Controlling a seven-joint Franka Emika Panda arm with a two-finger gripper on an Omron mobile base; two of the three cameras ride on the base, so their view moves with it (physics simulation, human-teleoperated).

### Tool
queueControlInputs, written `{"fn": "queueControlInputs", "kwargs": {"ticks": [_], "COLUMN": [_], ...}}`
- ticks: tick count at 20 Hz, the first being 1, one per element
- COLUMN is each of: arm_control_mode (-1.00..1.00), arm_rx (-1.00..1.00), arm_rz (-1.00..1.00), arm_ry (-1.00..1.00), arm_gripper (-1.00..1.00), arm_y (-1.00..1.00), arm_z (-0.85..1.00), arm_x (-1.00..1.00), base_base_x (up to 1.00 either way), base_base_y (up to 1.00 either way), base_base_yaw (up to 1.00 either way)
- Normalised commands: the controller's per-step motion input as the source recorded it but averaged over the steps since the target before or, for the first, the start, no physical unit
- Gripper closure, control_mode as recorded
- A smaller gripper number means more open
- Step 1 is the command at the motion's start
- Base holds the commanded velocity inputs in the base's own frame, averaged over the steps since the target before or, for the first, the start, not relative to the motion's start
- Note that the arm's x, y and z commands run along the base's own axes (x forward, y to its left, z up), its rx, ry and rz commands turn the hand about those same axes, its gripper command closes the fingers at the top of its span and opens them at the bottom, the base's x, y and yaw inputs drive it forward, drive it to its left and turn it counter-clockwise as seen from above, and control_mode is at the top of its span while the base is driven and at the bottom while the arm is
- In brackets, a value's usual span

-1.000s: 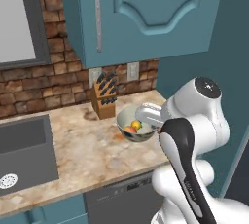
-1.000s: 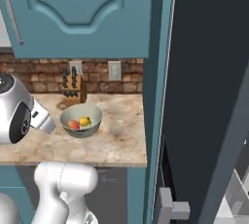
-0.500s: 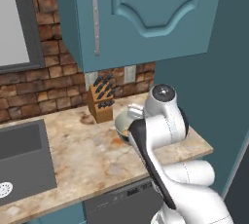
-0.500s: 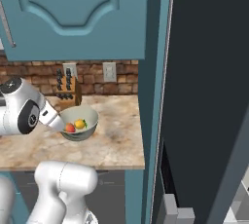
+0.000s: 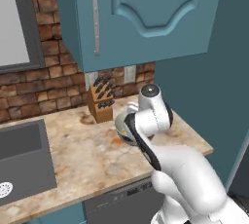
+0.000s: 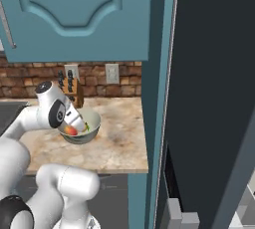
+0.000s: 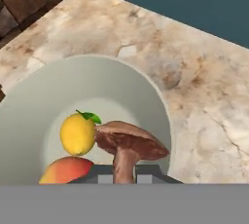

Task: Take the mango, lemon, and mushroom from the freezer and place them in the bowl on the counter.

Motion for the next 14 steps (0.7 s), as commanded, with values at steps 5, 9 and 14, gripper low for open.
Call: {"fn": "queueControlInputs", "kwargs": {"ticks": [5, 9, 14], "arm_control_mode": [-1.00, -1.00, -1.00], "arm_rx": [-0.03, 0.00, -0.01], "arm_rz": [-0.05, 0.00, 0.00], "arm_ry": [0.04, 0.01, 0.08], "arm_gripper": [1.00, 1.00, 1.00], "arm_y": [0.02, 0.00, 0.00], "arm_z": [-0.31, -0.31, -0.77], "arm_x": [0.86, 0.50, 0.36], "base_base_x": [0.00, 0.00, 0.00], "base_base_y": [0.00, 0.00, 0.00], "base_base_yaw": [0.00, 0.00, 0.00]}}
